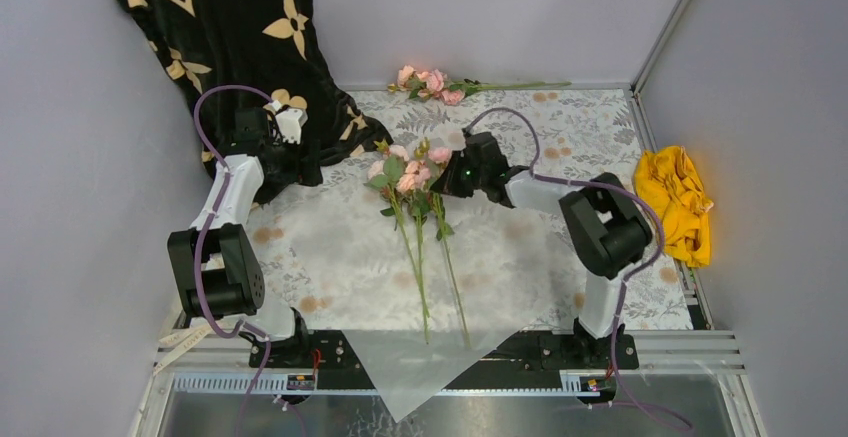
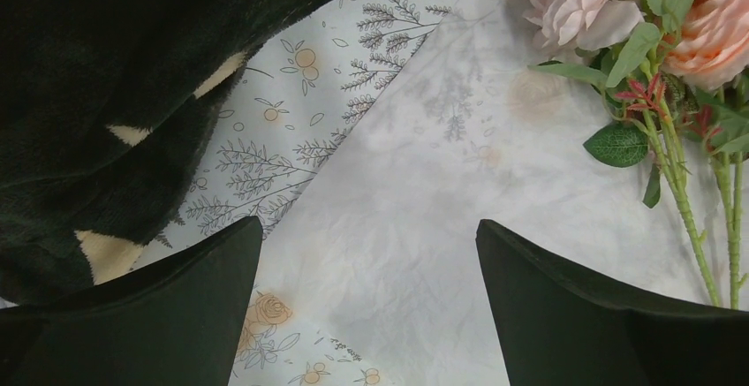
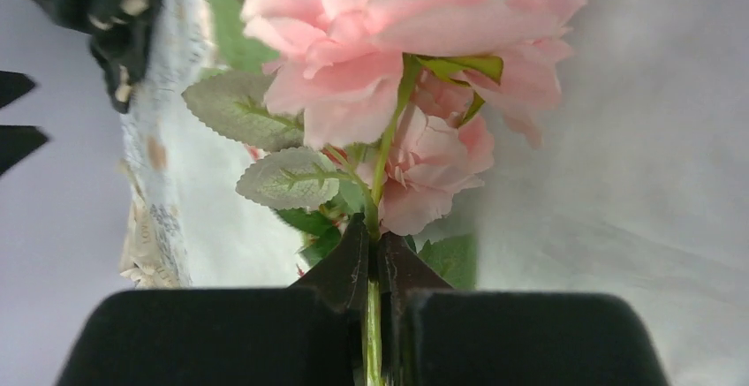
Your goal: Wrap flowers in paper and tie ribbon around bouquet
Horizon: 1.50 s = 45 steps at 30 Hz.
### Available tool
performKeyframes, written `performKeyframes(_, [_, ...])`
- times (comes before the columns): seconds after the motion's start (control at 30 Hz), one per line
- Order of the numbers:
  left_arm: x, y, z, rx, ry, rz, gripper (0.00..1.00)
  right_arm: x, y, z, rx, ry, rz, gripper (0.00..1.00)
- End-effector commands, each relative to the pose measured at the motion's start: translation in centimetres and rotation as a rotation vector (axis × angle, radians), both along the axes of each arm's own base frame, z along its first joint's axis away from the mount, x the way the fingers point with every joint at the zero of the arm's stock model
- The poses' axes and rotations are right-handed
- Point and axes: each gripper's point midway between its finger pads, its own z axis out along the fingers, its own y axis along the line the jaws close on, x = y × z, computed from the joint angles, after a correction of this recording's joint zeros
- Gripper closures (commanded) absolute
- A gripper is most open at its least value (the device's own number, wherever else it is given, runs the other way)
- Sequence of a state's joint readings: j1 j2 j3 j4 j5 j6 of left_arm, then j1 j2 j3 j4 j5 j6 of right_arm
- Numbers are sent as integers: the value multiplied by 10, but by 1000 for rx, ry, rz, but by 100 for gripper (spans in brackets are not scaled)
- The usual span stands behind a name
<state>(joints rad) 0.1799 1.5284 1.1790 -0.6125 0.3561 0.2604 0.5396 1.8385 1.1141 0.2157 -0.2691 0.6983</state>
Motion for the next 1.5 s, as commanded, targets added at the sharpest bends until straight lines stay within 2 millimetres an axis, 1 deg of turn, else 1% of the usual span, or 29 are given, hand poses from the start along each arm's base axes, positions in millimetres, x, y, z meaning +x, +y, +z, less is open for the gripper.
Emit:
performKeyframes(0.0, [5,-1,8,-10,-49,-6,2,18,33,28,166,-15,-52,100])
performKeyframes(0.07, [5,0,7,-5,-48,-6,2,16,35,16,179,36,-63,98])
performKeyframes(0.2, [6,1,4,1,-45,-5,2,14,34,2,247,81,-138,100])
performKeyframes(0.3, [6,2,2,7,-43,-3,2,28,30,-1,221,42,-186,100])
performKeyframes(0.33, [6,2,3,8,-44,-3,2,33,30,-1,207,22,-192,96])
performKeyframes(0.37, [7,3,3,9,-45,-3,2,37,32,-1,191,9,-181,85])
performKeyframes(0.43, [7,4,3,14,-46,1,2,42,35,-1,125,-19,-128,54])
performKeyframes(0.47, [6,5,4,18,-47,2,2,42,34,-1,72,-38,-95,33])
performKeyframes(0.5, [6,5,4,21,-48,2,2,44,31,4,5,-66,-48,13])
performKeyframes(0.53, [6,6,4,26,-50,1,2,45,29,10,-57,-100,17,2])
performKeyframes(0.57, [6,6,4,30,-50,0,2,47,22,16,-124,-120,81,1])
performKeyframes(0.6, [6,7,4,34,-50,5,2,49,15,25,-191,-142,140,0])
performKeyframes(0.63, [7,8,4,39,-50,7,2,53,4,32,-255,-163,179,0])
performKeyframes(0.67, [7,9,5,43,-51,7,2,65,-10,43,-314,-215,206,0])
performKeyframes(0.7, [8,9,5,46,-53,5,2,78,-21,52,-342,-240,194,0])
performKeyframes(0.77, [9,9,6,46,-55,2,2,114,-44,67,-329,-257,110,0])
performKeyframes(0.83, [11,10,6,47,-54,5,2,154,-63,80,-225,-232,-2,0])
performKeyframes(0.9, [11,11,4,49,-48,8,2,193,-81,84,-62,-185,-136,2])
performKeyframes(1.0, [12,10,2,40,-39,10,2,244,-100,92,158,-165,-353,19])
performKeyframes(1.07, [12,7,-2,26,-27,8,2,271,-105,93,243,-176,-465,28])
performKeyframes(1.1, [13,7,-3,23,-24,9,2,285,-108,85,267,-168,-518,29])
performKeyframes(1.13, [13,7,-4,23,-19,11,2,297,-110,83,294,-162,-562,31])
performKeyframes(1.23, [13,7,-7,21,-10,11,2,324,-125,74,344,-163,-721,39])
performKeyframes(1.3, [13,6,-9,14,-6,5,2,336,-140,64,371,-164,-839,43])
performKeyframes(1.37, [14,5,-11,11,0,2,2,343,-148,54,393,-156,-915,44])
performKeyframes(1.47, [16,7,-16,12,13,3,2,349,-151,33,432,-120,-975,45])
